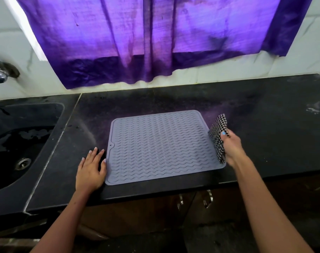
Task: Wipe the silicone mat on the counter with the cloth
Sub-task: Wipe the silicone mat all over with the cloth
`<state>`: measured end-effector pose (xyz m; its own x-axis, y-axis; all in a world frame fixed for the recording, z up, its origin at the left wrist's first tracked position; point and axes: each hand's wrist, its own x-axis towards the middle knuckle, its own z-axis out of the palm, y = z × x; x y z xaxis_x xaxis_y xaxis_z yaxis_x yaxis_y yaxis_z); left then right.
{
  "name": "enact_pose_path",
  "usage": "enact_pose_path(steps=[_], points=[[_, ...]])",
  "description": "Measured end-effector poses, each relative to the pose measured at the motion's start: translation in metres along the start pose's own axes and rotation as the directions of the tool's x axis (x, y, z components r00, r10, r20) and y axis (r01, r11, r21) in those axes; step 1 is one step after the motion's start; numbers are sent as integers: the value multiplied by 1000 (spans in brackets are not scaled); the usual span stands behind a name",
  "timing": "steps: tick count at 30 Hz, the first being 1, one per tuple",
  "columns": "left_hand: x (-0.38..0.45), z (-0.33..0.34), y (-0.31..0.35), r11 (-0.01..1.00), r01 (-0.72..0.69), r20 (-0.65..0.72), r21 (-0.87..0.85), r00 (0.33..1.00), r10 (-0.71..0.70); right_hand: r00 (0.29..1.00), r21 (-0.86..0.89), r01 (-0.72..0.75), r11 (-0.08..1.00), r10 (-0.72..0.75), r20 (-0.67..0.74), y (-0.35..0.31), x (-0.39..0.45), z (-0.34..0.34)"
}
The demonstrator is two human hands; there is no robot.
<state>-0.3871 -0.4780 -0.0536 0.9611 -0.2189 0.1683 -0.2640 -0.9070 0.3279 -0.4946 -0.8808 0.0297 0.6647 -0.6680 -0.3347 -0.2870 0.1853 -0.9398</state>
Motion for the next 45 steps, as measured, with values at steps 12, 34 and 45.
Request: enact_pose_path(steps=[12, 34, 45], points=[[2, 3, -1, 1000, 9, -14, 1, 1000, -9, 871, -850, 460, 256, -314, 377, 77, -23, 13], [3, 7, -4, 1000, 2, -43, -6, 999, -2, 706, -685, 699, 206, -356, 613, 76, -53, 90], [1, 1, -1, 1000, 23, -23, -13, 999, -23, 845, -435, 343, 832, -71, 529, 28, -30, 89]])
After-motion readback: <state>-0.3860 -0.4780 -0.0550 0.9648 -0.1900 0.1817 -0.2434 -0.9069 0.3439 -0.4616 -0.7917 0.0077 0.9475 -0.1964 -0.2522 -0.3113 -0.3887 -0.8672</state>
